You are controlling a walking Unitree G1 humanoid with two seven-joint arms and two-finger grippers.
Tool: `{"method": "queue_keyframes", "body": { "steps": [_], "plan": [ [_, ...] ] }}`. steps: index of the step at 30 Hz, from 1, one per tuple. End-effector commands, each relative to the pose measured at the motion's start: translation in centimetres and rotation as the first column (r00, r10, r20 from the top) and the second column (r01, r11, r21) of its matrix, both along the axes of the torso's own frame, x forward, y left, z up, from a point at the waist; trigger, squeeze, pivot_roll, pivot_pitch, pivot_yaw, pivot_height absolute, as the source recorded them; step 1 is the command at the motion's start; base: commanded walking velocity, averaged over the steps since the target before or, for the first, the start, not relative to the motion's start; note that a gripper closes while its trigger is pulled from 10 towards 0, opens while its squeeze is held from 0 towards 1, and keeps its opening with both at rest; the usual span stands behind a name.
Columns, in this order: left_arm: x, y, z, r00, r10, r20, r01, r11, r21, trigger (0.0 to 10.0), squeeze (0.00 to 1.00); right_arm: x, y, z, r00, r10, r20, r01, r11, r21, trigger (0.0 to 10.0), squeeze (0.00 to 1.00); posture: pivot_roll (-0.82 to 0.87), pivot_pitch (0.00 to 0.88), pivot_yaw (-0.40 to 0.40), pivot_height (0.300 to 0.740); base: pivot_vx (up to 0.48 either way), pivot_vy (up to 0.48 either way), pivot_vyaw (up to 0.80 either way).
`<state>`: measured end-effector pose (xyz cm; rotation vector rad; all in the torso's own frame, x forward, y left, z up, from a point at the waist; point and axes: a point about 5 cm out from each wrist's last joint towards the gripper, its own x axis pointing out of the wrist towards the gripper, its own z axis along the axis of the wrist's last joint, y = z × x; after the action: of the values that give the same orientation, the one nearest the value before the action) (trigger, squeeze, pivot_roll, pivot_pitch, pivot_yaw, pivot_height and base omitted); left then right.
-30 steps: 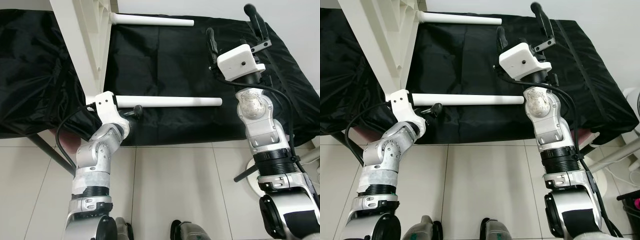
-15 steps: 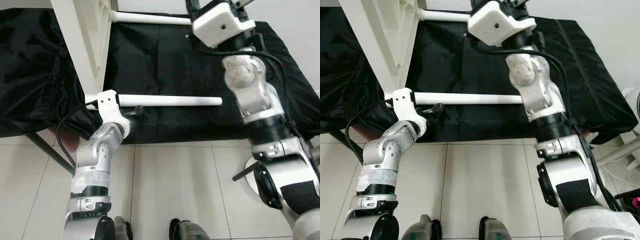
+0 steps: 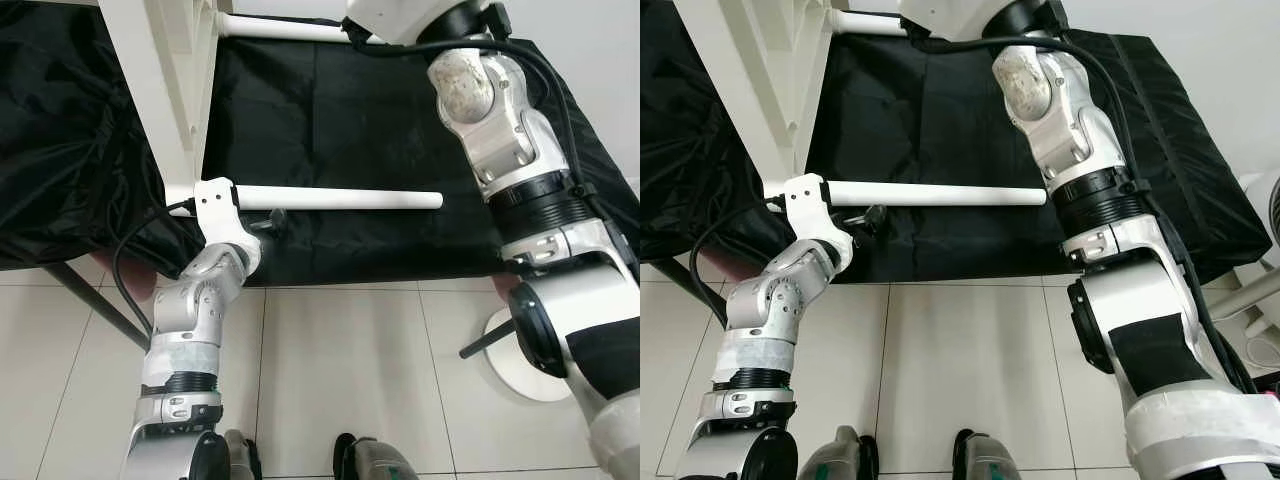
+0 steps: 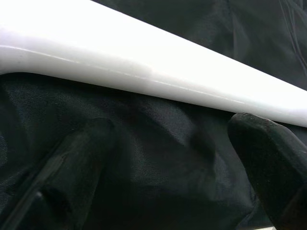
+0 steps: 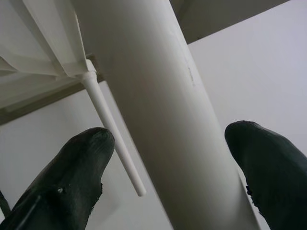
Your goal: Building children table
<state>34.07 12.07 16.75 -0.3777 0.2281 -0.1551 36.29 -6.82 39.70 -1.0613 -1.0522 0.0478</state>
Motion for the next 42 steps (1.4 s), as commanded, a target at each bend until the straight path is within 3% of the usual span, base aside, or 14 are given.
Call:
{"method": "queue_keyframes", "body": {
  "steps": [1, 2, 8, 16, 21, 23, 25, 29, 34, 42],
  "plan": [
    [-0.1, -0.3, -0.1, 1.000, -0.004, -0.003, 0.004, 1.000, -0.001, 10.0, 0.00, 0.0, 0.0, 0.4, 1.000, -0.023, 0.012, 0.024, 0.999, -0.023, 8.7, 0.00, -0.01, 0.147, -0.026, 0.740, 0.000, 0.000, 0.00],
    [-0.1, -0.5, -0.1, 1.000, -0.008, -0.005, 0.008, 1.000, -0.011, 10.0, 0.00, 0.0, 0.0, 0.5, 1.000, -0.028, 0.012, 0.028, 0.999, -0.023, 0.0, 0.00, -0.01, 0.146, -0.029, 0.740, 0.000, 0.000, 0.00],
    [0.5, -0.9, -0.2, 0.999, 0.010, -0.033, -0.013, 0.995, -0.097, 10.0, 0.00, 0.3, -0.6, 1.2, 0.998, -0.057, -0.011, 0.057, 0.998, 0.034, 0.0, 0.00, -0.02, 0.144, -0.035, 0.740, 0.000, 0.000, 0.00],
    [1.1, -1.2, 0.5, 0.999, 0.023, -0.022, -0.026, 0.989, -0.144, 10.0, 0.00, 0.2, -1.5, 1.6, 0.998, -0.065, -0.020, 0.067, 0.988, 0.138, 0.0, 0.00, -0.03, 0.142, -0.034, 0.740, 0.000, 0.000, 0.00],
    [1.9, -1.3, 0.9, 0.999, 0.043, -0.029, -0.047, 0.987, -0.157, 10.0, 0.00, -0.1, -2.8, 1.8, 0.998, -0.011, -0.061, 0.028, 0.959, 0.284, 0.0, 0.00, -0.03, 0.139, -0.028, 0.740, 0.000, 0.000, 0.00],
    [1.9, -1.3, 0.9, 0.999, 0.043, -0.029, -0.047, 0.987, -0.157, 10.0, 0.00, -0.1, -2.8, 1.8, 0.998, -0.011, -0.061, 0.028, 0.959, 0.284, 0.0, 0.00, -0.03, 0.139, -0.028, 0.740, 0.000, 0.000, 0.00],
    [2.6, -1.3, 1.4, 0.996, 0.078, -0.038, -0.084, 0.975, -0.205, 10.0, 0.00, -0.4, -4.2, 2.1, 0.997, 0.007, -0.075, 0.022, 0.926, 0.377, 0.0, 0.00, -0.04, 0.142, -0.018, 0.740, 0.000, 0.000, 0.00],
    [2.8, -1.4, 1.5, 0.996, 0.081, -0.039, -0.087, 0.973, -0.213, 10.0, 0.00, -0.5, -4.4, 2.1, 0.997, 0.008, -0.074, 0.021, 0.920, 0.391, 0.0, 0.00, -0.04, 0.142, -0.018, 0.740, 0.000, 0.000, 0.00],
    [4.1, -1.7, 2.6, 0.986, 0.152, -0.063, -0.164, 0.937, -0.309, 10.0, 0.00, -1.0, -5.3, 2.6, 0.997, 0.032, -0.069, 0.003, 0.888, 0.460, 0.0, 0.00, -0.04, 0.152, -0.004, 0.740, 0.000, 0.000, 0.00],
    [5.0, -1.8, 4.0, 0.977, 0.208, -0.055, -0.213, 0.903, -0.374, 10.0, 0.00, -1.6, -6.0, 2.9, 0.997, 0.039, -0.062, -0.003, 0.864, 0.503, 0.0, 0.00, -0.04, 0.155, 0.004, 0.740, 0.000, 0.000, 0.00]
  ]
}}
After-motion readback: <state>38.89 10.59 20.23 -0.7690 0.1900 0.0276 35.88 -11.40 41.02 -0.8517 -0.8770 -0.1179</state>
